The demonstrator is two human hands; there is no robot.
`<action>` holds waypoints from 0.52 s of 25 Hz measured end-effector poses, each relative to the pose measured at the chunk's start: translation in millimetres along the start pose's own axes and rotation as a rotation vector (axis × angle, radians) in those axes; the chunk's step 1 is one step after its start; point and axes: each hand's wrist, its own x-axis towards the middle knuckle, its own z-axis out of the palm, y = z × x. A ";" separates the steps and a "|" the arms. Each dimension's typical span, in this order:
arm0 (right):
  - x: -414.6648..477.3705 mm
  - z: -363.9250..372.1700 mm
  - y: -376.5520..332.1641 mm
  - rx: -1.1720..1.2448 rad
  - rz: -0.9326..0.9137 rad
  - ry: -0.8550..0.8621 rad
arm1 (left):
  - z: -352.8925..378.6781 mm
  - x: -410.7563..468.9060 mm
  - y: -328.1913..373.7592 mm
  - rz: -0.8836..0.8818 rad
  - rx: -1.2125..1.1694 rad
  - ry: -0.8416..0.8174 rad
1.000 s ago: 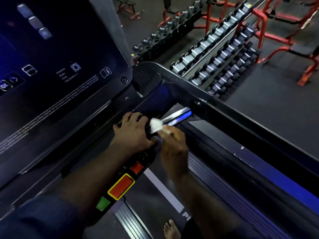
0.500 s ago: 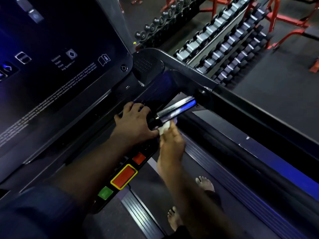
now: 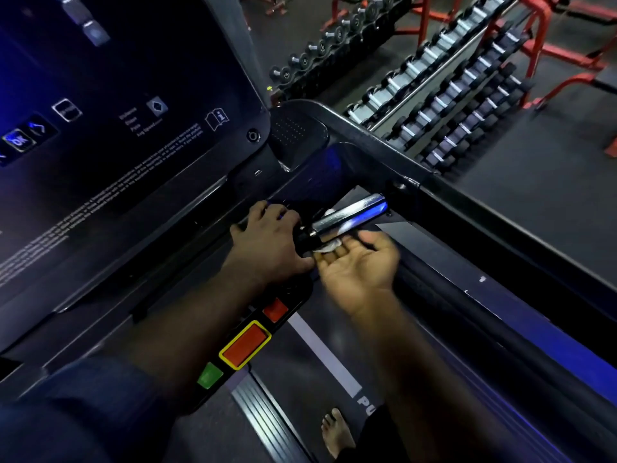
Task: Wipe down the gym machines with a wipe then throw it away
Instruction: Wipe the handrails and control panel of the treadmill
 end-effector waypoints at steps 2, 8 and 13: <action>17.2 0.8 -46.0 0.094 -0.044 0.069 | -0.2 1.7 -1.0 0.003 0.001 -0.007; 21.5 -0.1 -30.5 0.028 -0.005 -0.056 | -0.8 1.4 -0.8 0.005 0.017 -0.022; 23.8 -6.6 -34.5 -0.003 0.029 -0.068 | -0.7 2.5 -1.3 0.014 0.014 -0.028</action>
